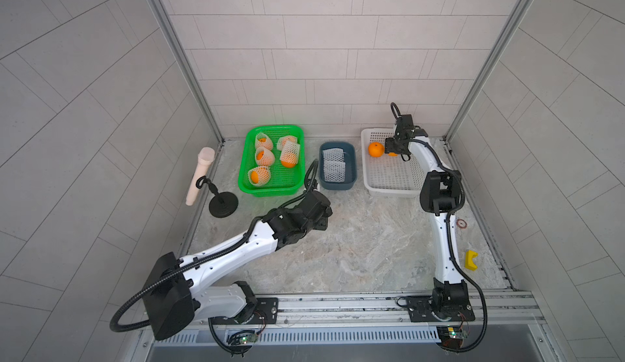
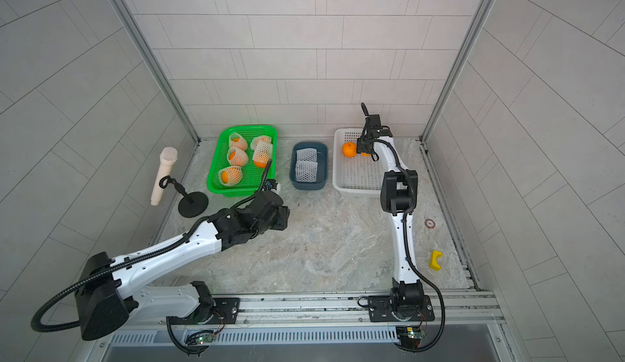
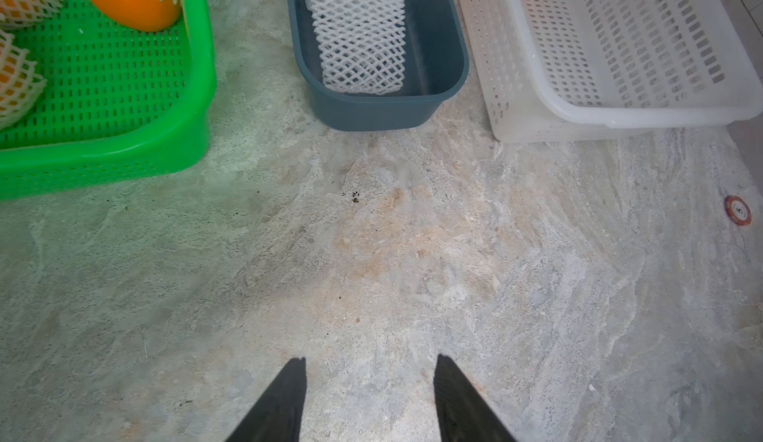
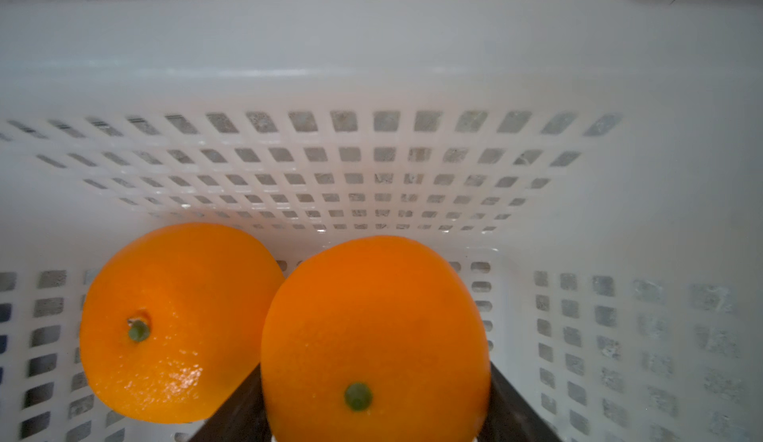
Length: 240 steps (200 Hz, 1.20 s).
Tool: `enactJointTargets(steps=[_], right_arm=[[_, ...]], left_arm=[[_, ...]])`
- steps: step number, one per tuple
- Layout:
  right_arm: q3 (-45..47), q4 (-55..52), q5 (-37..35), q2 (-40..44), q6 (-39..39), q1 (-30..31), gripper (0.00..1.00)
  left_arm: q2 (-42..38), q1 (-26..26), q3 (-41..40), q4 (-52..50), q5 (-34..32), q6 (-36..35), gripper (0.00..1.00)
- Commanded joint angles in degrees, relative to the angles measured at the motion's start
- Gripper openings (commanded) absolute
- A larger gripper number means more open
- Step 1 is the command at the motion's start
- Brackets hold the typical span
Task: Remove foam nets from oranges
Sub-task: Place the orange in the basket.
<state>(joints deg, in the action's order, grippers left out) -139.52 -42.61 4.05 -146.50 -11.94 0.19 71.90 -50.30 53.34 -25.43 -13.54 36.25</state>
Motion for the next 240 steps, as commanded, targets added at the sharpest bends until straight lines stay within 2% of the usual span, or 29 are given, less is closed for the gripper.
enactJointTargets(steps=[1,75,116,144,200,240], right_arm=[[-2.18,-0.24,0.82,-2.35,-0.43,-0.70,0.72],[-4.70,-0.79,2.53,-4.41,-1.71,-1.40,0.74],[-4.92,-0.90,2.71,-4.76,-1.86,-1.50,0.83],[-6.20,-1.82,3.45,-4.59,-2.18,-1.90,0.85],[-6.46,-4.00,4.14,-0.46,-1.57,-2.05,0.87],[-6.16,-9.29,6.02,3.44,-0.25,-2.11,0.87]], left_arm=[[0.85,-0.41,1.06,-0.76,-0.94,1.02,0.54],[-0.07,-0.78,0.78,-0.76,-1.18,1.10,0.54],[-0.10,-0.91,0.71,-0.80,-1.14,1.24,0.54],[-1.13,-1.29,0.16,-1.24,-2.20,1.53,0.54],[-2.63,-1.29,-0.10,-2.85,-3.45,1.89,0.54],[-1.08,-1.29,0.48,-2.70,-3.78,1.73,0.54]])
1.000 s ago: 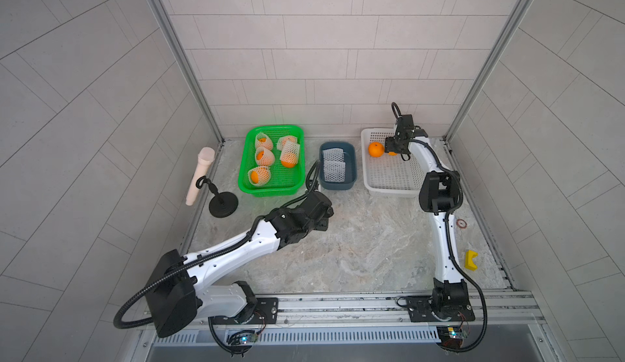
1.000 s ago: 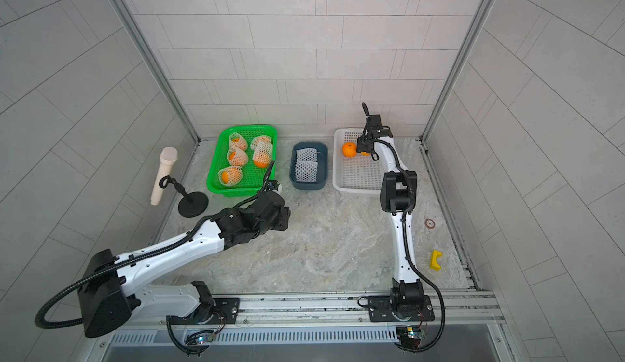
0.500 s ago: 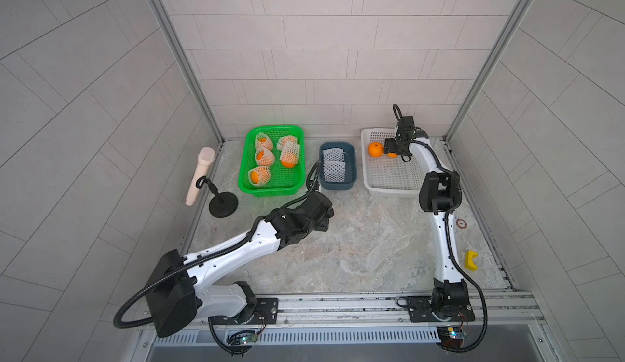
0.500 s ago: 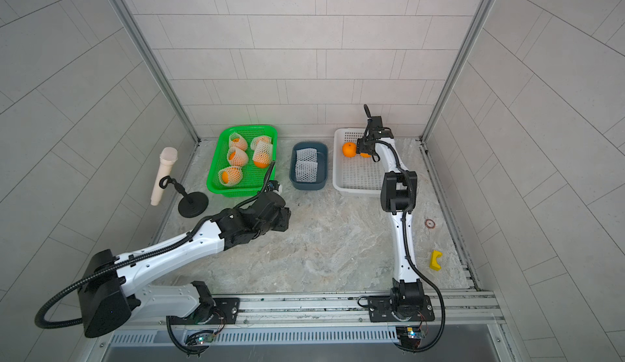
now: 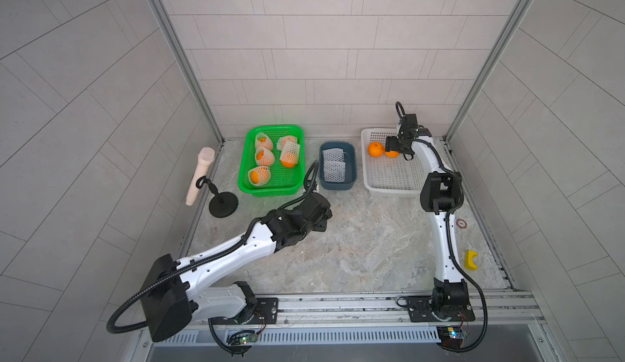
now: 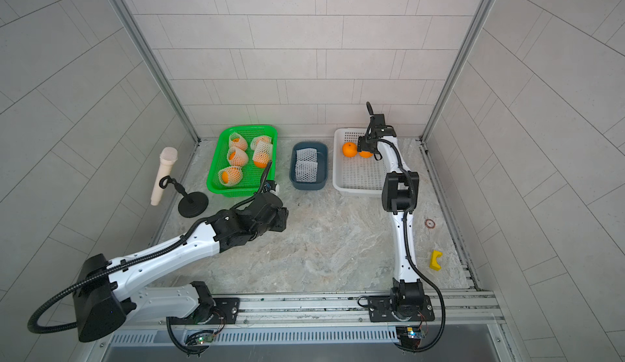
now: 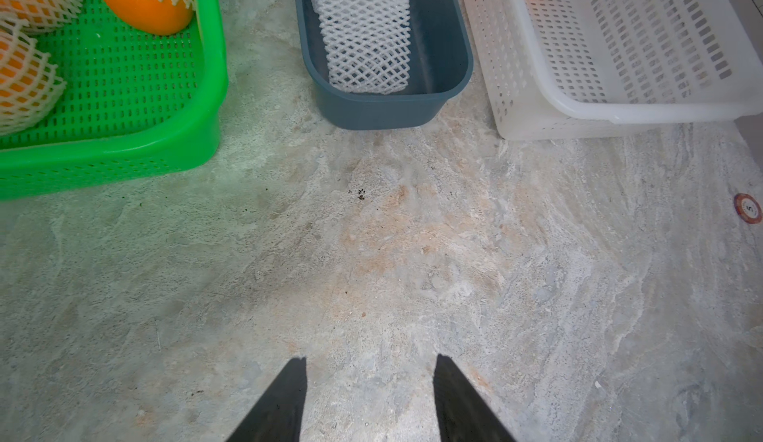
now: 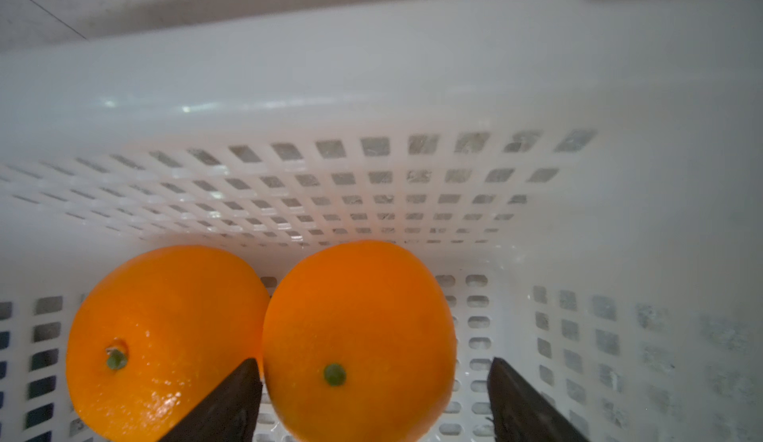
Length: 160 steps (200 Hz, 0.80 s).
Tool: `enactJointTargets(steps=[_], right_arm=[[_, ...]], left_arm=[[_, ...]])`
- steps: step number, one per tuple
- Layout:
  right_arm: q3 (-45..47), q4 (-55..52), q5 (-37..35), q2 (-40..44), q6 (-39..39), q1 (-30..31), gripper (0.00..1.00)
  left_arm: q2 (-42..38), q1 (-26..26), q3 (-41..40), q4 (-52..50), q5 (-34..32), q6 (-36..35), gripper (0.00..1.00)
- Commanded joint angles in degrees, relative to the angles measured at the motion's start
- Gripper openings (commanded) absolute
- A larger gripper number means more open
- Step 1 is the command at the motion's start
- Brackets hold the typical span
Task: Remove foam nets from oranges
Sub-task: Place the orange in the basket, then pick up the orange from the basket.
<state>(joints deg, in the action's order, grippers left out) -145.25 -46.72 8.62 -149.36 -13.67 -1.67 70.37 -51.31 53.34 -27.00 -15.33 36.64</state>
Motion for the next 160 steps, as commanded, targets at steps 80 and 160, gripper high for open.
enactJointTargets(steps=[80,160], right_arm=[[29.08,5.09,0.87,27.95,3.25,0.79,0.86],[56.00,17.89,2.13,47.82,1.02,1.13,0.86]], left_arm=[[1.48,-0.19,-0.72,3.96,-4.12,-1.12,0.54],[1.95,-0.07,0.48,0.37,-6.15,-1.11,0.54]])
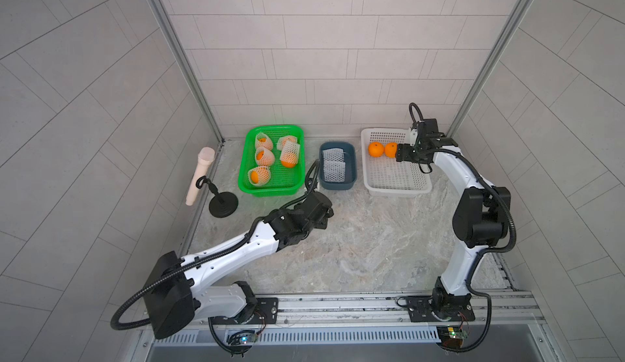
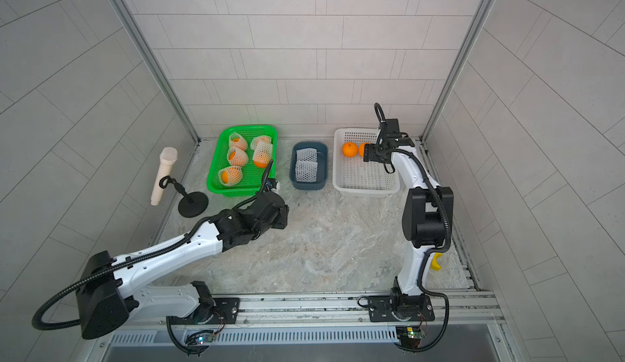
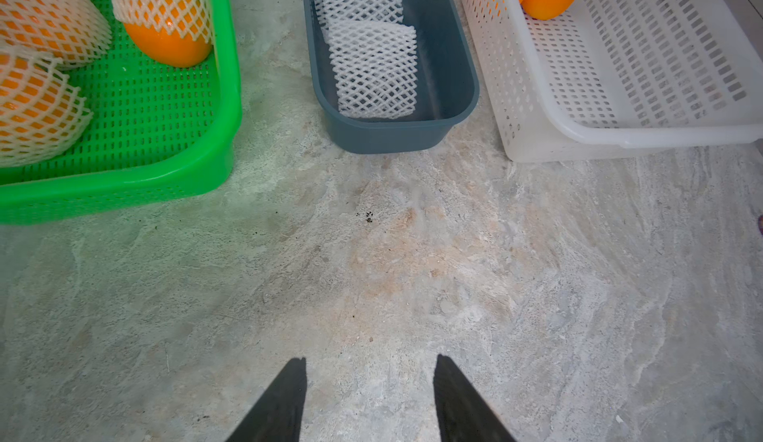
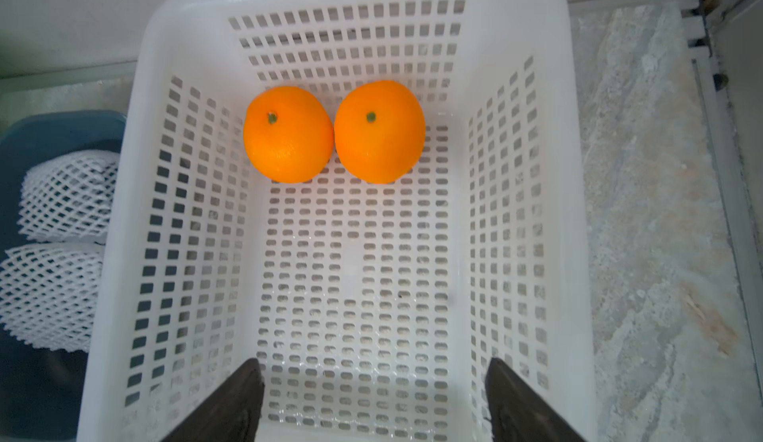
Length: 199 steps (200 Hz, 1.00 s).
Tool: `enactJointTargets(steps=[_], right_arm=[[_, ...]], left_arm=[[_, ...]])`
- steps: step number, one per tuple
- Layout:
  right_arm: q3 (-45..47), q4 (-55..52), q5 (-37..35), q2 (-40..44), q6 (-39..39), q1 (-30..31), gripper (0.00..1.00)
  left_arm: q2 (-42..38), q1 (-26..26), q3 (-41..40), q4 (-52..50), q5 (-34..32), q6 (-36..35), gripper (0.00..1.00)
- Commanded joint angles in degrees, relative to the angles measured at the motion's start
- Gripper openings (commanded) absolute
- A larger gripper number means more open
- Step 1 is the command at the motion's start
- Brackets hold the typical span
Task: Remove foam nets from oranges
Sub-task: Pick up the orange from the basket.
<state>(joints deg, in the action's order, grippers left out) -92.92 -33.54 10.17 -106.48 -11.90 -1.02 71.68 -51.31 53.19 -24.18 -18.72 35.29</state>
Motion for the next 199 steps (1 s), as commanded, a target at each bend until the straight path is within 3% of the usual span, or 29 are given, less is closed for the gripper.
enactJointTargets(steps=[1,79,199], right_arm=[[3.87,4.75,0.56,5.12,-0.75,0.48,0.86],[22.62,10.16,0.23,23.11,0.94,6.57,0.86],[43.54,13.35,2.99,40.91,1.82,12.60,0.86]], left_arm=[[0.65,-0.09,0.70,-2.54,-2.79,0.23,0.54],[2.49,2.87,4.10,-6.31,-3.97,-0.96,0.55],[12.07,23.11,14.81,-7.78,2.02,-10.20,0.58]])
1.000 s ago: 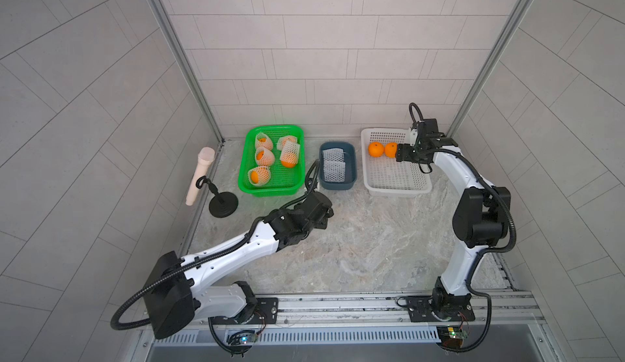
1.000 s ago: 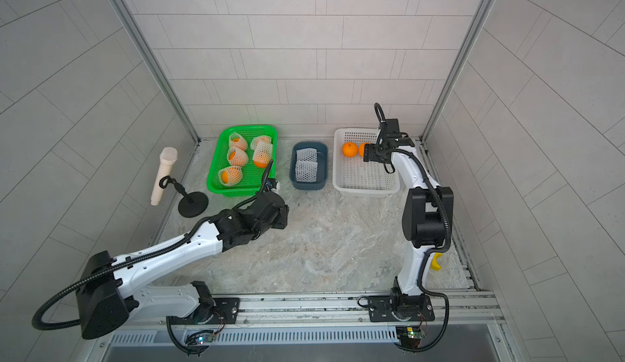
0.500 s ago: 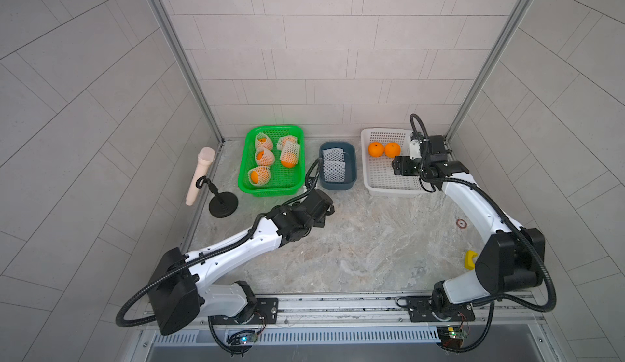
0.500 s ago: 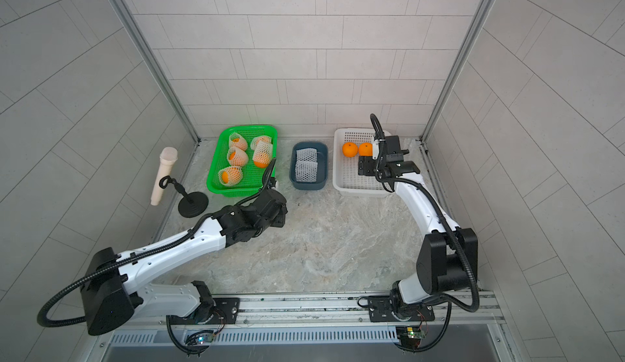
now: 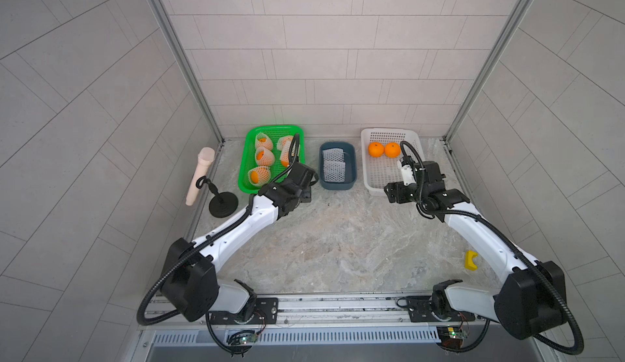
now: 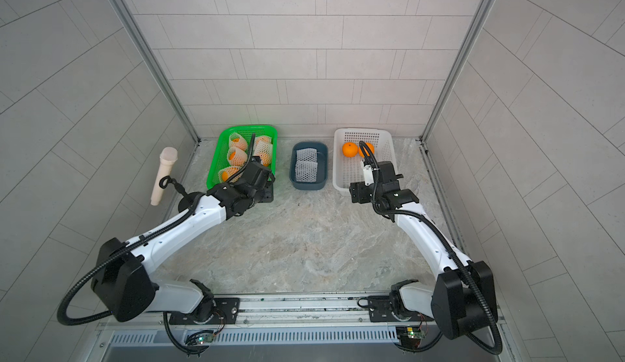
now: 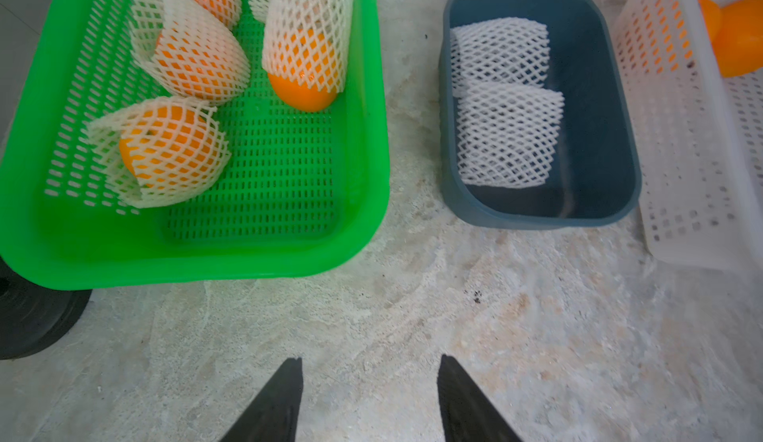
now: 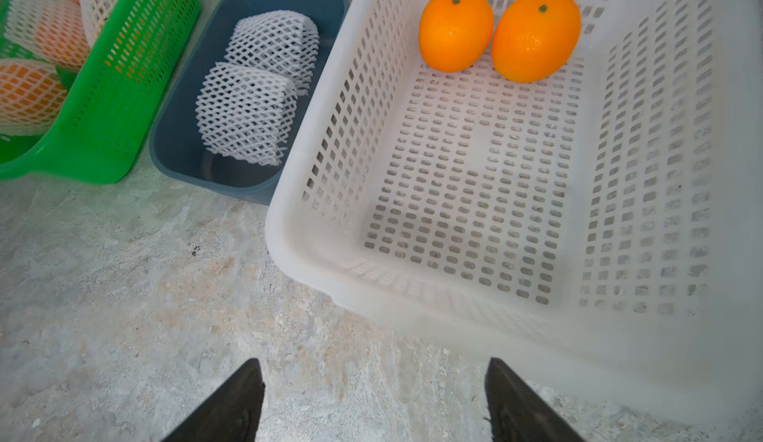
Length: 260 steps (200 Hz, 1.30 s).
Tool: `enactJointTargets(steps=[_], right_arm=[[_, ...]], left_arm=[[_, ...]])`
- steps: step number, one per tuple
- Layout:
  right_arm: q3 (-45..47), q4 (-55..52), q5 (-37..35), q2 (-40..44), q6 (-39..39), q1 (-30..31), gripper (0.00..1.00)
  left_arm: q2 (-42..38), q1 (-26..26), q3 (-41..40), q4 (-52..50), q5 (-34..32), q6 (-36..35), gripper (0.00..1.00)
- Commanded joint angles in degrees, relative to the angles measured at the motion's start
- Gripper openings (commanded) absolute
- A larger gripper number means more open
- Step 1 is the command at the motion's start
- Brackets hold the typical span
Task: Remove foam nets from oranges
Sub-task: Pick up the orange from the basket.
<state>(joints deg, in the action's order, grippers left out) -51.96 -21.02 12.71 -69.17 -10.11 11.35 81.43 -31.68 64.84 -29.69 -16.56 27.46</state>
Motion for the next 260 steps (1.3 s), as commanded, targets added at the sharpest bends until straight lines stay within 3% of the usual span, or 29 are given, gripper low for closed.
enactJointTargets(steps=[1,70,158,260], right_arm=[[2.71,0.86,0.46,3.69,0.06,0.19,0.86],[4.95,0.79,0.73,6.03,-0.76,0.17,0.86],[4.99,0.58,0.80,6.84,-0.78,0.19,0.86],[5.09,0.41,0.74,7.53,-0.74,0.16,0.86]], left_arm=[[2.46,3.61,3.26,-2.33,-0.19,-2.44,0.58],[12.82,11.83,11.29,-5.91,-8.02,-1.85,0.70],[23.51,19.57,18.22,-5.47,-6.09,-2.73,0.75],[32.85,22.83,25.65,-6.98,-6.53,-2.50,0.82]])
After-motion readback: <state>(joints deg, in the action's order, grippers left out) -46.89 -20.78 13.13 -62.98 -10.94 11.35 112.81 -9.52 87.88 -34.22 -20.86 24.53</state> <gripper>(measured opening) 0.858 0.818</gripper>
